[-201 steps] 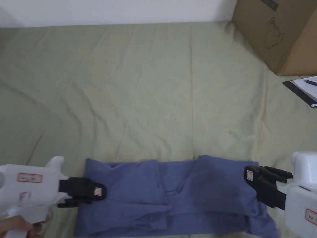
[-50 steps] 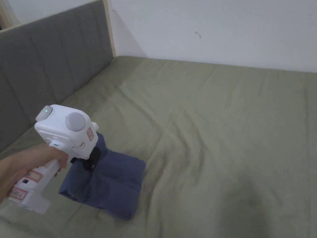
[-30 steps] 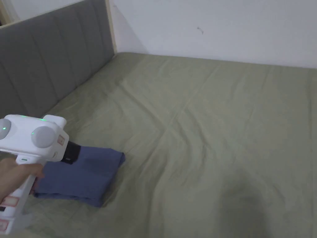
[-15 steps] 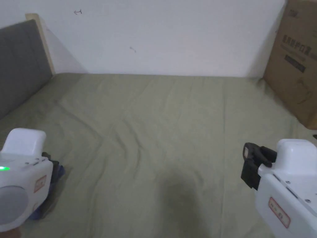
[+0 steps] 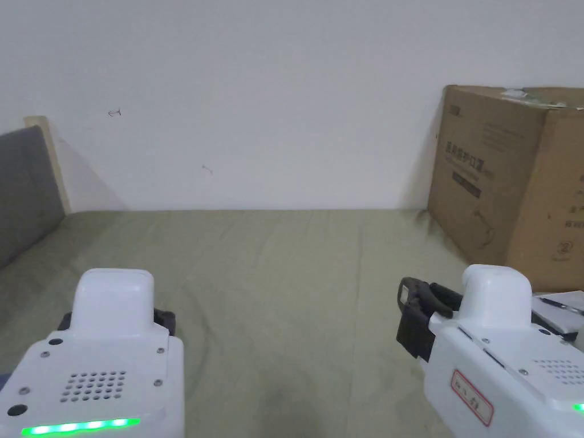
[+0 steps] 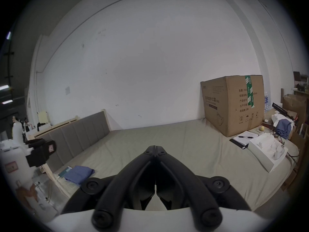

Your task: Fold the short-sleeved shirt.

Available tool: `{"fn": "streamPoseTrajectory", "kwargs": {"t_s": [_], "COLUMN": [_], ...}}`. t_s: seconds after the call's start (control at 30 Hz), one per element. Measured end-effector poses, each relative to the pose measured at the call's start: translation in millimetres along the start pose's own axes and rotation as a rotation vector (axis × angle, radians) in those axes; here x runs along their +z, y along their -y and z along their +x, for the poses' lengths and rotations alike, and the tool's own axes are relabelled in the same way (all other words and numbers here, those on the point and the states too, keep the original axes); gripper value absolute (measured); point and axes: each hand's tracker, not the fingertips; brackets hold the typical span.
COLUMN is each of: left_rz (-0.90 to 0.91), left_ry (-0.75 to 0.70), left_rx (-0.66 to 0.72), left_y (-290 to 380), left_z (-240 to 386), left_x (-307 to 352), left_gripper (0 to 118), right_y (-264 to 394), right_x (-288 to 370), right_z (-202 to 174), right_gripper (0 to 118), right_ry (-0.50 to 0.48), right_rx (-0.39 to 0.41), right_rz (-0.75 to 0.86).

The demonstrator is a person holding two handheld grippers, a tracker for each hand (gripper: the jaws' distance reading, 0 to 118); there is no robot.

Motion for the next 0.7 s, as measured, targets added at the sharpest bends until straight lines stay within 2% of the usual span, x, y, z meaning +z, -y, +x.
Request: {"fn": "streamPoseTrajectory", "kwargs": {"t_s": [0.07, 0.1, 0.13, 0.23, 0.27, 0.3, 0.33, 0.37, 0.53, 0.7], "left_rz": [0.008, 0.009, 0.005, 0.0, -0.004, 0.013, 0.063, 0.064, 0.001, -0.055], "left_ry": [0.038, 0.065, 0.087, 0.103, 0.104, 0.126, 0.168, 0.17, 0.251, 0.36], "left_rx": [0.021, 0.034, 0.066, 0.084, 0.086, 0.103, 0.148, 0.164, 0.151, 0.134], "left_y": [-5.6, -7.0, -8.7, -14.0, -14.3, -13.6, -14.1, -16.7, -30.1, -38.1], "left_z": [7.6, 8.6, 9.4, 13.2, 14.3, 12.8, 11.3, 10.6, 11.1, 15.8], "left_x": [5.5, 6.4, 8.1, 11.3, 11.3, 14.3, 21.5, 23.2, 24.7, 26.9], "left_gripper": [4, 15, 45, 76, 104, 117, 118, 118, 118, 118], "right_y": [-3.7, -4.1, -4.7, -8.3, -9.8, -11.8, -13.1, -13.9, -23.1, -27.2], "right_x": [8.4, 11.5, 14.6, 22.1, 23.8, 26.0, 28.7, 32.1, 35.8, 31.2], "right_z": [3.3, 2.5, 1.6, 2.5, 3.9, 5.9, 7.2, 7.1, 6.8, 14.5], "right_gripper": [20, 31, 42, 56, 70, 91, 109, 115, 118, 118], "right_ry": [-0.014, -0.015, -0.009, 0.009, 0.008, 0.001, -0.005, -0.007, 0.034, 0.043], "right_rx": [0.001, 0.009, 0.021, 0.032, 0.024, 0.007, -0.001, -0.003, 0.043, -0.02], "right_rz": [-0.012, -0.008, -0.001, 0.016, 0.018, 0.02, 0.028, 0.046, 0.07, 0.046]}}
